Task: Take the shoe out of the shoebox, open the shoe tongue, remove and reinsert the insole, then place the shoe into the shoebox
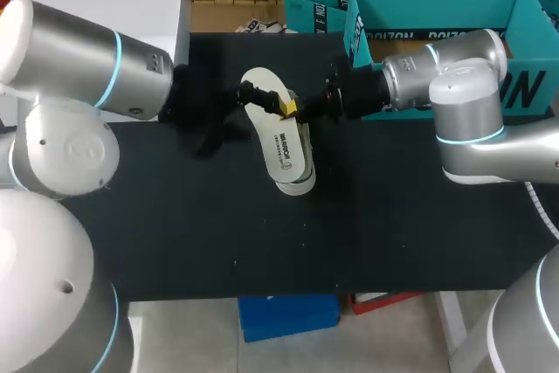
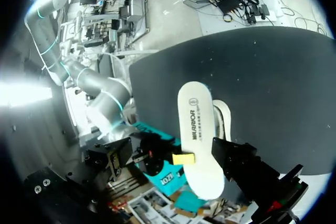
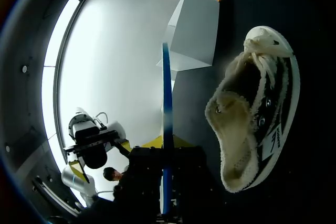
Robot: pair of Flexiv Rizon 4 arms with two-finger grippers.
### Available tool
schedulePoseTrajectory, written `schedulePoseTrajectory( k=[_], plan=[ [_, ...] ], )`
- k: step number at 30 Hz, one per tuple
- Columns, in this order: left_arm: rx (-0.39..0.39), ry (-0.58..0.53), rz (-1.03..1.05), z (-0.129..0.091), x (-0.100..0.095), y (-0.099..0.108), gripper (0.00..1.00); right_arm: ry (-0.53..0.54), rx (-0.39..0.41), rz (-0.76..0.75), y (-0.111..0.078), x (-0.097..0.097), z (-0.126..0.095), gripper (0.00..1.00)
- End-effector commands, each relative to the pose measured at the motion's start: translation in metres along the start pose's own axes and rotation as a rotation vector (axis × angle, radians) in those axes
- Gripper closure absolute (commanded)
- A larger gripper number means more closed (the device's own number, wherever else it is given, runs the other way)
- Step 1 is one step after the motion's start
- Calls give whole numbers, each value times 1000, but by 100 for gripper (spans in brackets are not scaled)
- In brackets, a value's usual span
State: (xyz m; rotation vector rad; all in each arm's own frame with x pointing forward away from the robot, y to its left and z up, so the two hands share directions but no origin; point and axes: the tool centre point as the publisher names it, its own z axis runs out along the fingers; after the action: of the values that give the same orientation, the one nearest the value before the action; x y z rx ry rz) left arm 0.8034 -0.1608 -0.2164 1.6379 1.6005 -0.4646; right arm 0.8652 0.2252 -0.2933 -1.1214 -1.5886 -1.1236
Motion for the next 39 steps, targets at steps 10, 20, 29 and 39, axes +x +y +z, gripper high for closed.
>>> schedulePoseTrajectory(
  k=[10,20,29,39],
  plan=[
    [-37,419,25,-6,-13,0,0,0,1,0,1,-1,1,100],
    [-56,486,28,-3,-14,2,0,0,1,0,1,-1,1,100],
    [3,746,-16,10,-9,20,0,0,1,0,1,-1,1,100],
    [34,861,-47,14,-13,23,0,0,1,0,1,-1,1,100]
  ],
)
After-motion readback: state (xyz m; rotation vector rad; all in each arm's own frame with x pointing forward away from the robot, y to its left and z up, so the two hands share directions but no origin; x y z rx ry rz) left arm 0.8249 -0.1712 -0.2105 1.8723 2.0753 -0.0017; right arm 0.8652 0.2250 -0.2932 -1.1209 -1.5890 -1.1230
